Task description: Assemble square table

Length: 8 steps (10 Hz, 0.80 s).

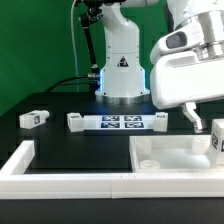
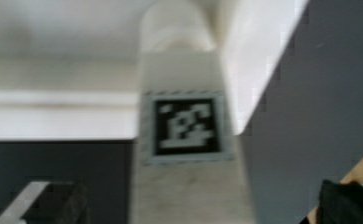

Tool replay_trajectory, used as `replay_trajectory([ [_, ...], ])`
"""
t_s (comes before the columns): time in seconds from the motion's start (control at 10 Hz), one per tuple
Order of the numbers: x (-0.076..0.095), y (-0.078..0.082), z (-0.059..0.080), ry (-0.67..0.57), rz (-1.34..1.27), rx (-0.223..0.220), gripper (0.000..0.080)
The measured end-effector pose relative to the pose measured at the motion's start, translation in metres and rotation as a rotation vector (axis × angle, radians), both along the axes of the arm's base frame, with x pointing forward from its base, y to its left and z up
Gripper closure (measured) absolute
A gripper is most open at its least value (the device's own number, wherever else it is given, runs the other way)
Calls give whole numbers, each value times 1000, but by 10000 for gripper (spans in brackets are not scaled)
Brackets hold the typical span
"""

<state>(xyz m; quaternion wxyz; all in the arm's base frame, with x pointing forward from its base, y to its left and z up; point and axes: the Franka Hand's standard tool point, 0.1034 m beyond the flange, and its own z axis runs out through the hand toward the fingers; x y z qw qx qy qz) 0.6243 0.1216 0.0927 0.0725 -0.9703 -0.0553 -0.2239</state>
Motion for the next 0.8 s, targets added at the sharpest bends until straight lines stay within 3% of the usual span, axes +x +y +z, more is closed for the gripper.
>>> replay_trajectory([
  [0.1,3,-2,4,-31,-8,-7,150],
  [0.3,-8,11,-2,139,4,50,150],
  [0.4,-6,8,0,212,25,53,150],
  [0.7,6,-11,4,452,81,-25,150],
  [0.8,6,-13,4,510,38,-16,150],
])
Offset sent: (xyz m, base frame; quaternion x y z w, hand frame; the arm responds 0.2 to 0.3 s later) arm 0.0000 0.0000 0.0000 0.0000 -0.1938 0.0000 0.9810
